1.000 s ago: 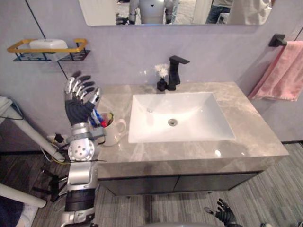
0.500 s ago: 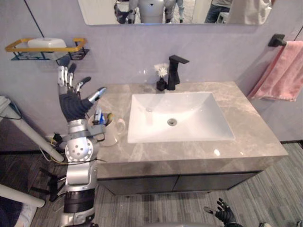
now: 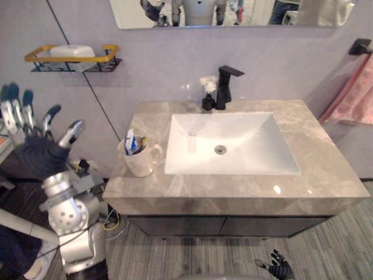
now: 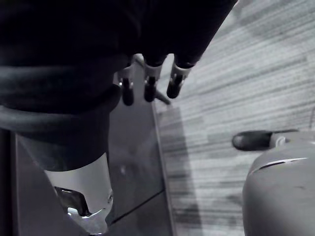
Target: Organize washtable
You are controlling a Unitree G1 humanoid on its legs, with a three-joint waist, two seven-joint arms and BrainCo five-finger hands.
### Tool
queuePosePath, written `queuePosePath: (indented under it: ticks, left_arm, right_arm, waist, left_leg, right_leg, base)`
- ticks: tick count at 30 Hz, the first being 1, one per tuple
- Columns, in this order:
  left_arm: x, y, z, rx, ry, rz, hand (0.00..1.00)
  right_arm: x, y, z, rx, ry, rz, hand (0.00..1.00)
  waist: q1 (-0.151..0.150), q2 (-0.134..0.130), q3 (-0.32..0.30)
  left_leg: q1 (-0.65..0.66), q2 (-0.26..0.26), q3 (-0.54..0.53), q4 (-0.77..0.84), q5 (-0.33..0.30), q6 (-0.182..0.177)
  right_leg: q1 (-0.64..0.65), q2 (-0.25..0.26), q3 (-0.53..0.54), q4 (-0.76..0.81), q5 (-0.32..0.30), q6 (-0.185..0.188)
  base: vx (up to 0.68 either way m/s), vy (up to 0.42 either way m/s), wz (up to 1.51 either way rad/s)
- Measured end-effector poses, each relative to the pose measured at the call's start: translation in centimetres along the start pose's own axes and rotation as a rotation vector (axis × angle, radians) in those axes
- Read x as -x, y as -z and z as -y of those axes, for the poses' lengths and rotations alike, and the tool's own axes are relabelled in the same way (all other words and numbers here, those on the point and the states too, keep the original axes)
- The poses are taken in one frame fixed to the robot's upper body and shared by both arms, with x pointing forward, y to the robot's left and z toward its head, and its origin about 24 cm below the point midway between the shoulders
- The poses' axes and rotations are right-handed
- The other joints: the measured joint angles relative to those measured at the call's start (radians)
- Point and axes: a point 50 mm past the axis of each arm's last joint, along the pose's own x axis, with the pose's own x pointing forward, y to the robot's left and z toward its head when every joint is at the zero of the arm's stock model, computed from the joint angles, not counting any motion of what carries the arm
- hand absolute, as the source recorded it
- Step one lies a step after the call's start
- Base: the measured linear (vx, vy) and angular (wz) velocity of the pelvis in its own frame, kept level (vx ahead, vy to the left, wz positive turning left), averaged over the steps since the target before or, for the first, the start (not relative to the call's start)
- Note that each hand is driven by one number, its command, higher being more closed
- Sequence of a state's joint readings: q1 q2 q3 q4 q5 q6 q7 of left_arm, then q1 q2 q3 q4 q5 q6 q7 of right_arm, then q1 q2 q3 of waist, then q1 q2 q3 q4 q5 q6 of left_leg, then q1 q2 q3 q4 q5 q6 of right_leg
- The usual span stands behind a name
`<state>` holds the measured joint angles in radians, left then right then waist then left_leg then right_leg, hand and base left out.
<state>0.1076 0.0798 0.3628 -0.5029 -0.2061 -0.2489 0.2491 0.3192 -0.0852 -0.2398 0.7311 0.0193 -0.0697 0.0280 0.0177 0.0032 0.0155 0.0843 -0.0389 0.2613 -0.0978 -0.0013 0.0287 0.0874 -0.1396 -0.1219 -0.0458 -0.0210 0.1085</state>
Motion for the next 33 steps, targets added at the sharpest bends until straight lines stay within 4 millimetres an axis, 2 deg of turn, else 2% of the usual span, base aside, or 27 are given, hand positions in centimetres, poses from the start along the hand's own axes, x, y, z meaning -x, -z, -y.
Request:
queuePosePath:
  ticks: [3, 4, 7, 11, 15, 24, 33]
  left_arm:
    - [1.5, 0.7, -0.8, -0.01, -0.033, -0.074, 0.0]
    - [2.2, 1.1, -1.1, -0.011, -0.043, -0.114, 1.0]
    - [3.0, 2.3, -0.7, 0.006, -0.019, -0.189, 1.0]
    - [4.8, 5.6, 0.8, 0.029, 0.079, -0.369, 1.0]
    - [6.6, 7.9, 1.9, 0.041, 0.151, -0.505, 1.0]
    - [8.5, 10.0, 2.0, 0.026, 0.172, -0.633, 1.0]
    - [9.0, 10.8, 1.5, -0.001, 0.169, -0.673, 1.0]
  right_arm:
    - [0.0, 0.0, 0.0, 0.001, 0.0, -0.001, 0.0]
    - [0.0, -0.1, 0.0, 0.003, -0.002, 0.003, 0.0]
    - [0.0, 0.1, -0.1, 0.009, -0.007, -0.003, 0.0]
    - [-0.1, -0.2, -0.5, 0.035, -0.025, 0.006, 0.0]
    - [-0.3, -0.6, -0.9, 0.043, -0.041, 0.015, 0.0]
    - [-0.6, -1.3, -1.5, 0.061, -0.063, 0.036, 0.0]
    - [-0.6, -1.3, -1.5, 0.061, -0.062, 0.036, 0.0]
  waist:
    - [0.001, -0.002, 0.005]
    - [0.001, -0.002, 0.005]
    - [0.002, -0.005, 0.007]
    - [-0.001, -0.007, 0.013]
    - [-0.002, -0.016, 0.018]
    - [-0.004, -0.02, 0.023]
    - [-0.005, -0.026, 0.026]
  left_leg:
    - [0.003, -0.001, -0.013, 0.0, 0.0, 0.0]
    - [0.003, -0.001, -0.012, 0.0, -0.002, -0.004]
    - [0.001, -0.001, -0.013, 0.0, -0.002, -0.005]
    - [0.001, 0.0, -0.014, 0.0, 0.001, 0.001]
    - [0.001, 0.001, -0.013, 0.001, 0.002, 0.0]
    - [0.002, 0.003, -0.01, 0.001, 0.002, -0.001]
    - [0.003, 0.004, -0.005, 0.001, 0.002, -0.001]
  right_leg:
    - [-0.002, -0.002, -0.014, 0.027, -0.017, 0.001]
    - [-0.003, -0.003, -0.014, 0.026, -0.017, 0.001]
    - [-0.003, -0.003, -0.015, 0.025, -0.017, 0.001]
    - [-0.003, -0.002, -0.016, 0.021, -0.017, 0.001]
    - [-0.001, 0.0, -0.016, 0.014, -0.017, 0.001]
    - [0.003, 0.002, -0.016, 0.007, -0.017, 0.001]
    - [0.002, 0.002, -0.012, 0.007, -0.016, 0.001]
  base:
    - [-0.03, -0.016, 0.15]
    - [0.0, 0.0, 0.0]
    - [0.0, 0.0, 0.0]
    - [0.0, 0.0, 0.0]
    - [0.0, 0.0, 0.0]
    - [0.0, -0.003, 0.0]
    - [-0.01, -0.004, 0.0]
